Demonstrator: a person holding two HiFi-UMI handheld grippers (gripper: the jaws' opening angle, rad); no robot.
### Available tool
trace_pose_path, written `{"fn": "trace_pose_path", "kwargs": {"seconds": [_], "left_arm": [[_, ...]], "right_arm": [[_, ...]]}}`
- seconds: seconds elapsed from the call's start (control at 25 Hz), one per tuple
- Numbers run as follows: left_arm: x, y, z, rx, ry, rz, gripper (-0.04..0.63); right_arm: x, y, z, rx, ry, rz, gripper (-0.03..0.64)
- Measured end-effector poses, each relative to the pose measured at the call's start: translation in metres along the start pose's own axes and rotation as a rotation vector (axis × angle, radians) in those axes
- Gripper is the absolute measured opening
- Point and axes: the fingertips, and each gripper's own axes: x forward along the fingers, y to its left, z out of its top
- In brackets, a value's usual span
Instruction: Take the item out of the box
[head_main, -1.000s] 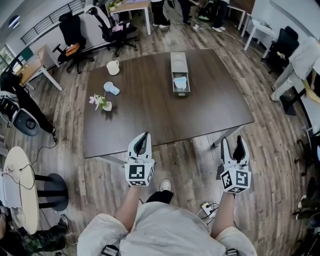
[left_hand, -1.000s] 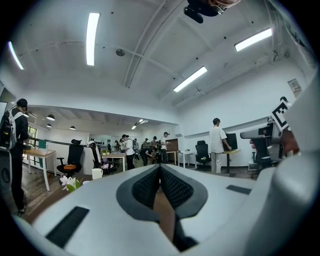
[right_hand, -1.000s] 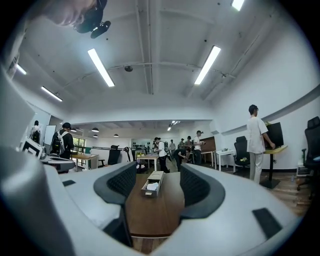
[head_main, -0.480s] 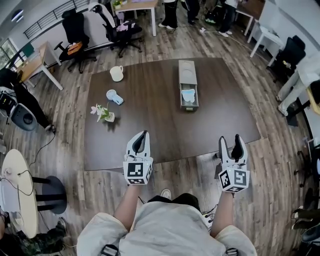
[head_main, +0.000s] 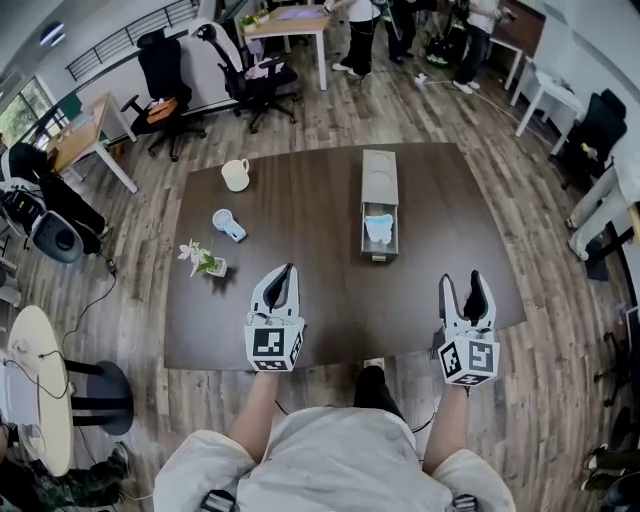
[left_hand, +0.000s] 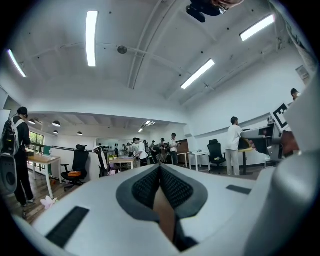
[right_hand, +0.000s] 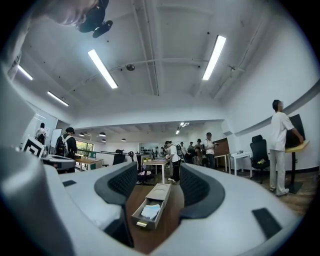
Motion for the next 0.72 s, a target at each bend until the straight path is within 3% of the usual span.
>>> {"fn": "trace_pose_path", "kwargs": {"seconds": [0.36,0.72], "left_arm": [[0.107,-0.017,0.021,-0.005,0.021,0.042,0.003],[0.167,-0.030,0.020,0.003,-0.002,0.088,0.003]], "right_arm": [[0.106,-0.069,0.027,0.008,-0.065,0.066,0.261],[0.170,-0.106,0.021,0.021,-0.101,0.135,0.247]]}}
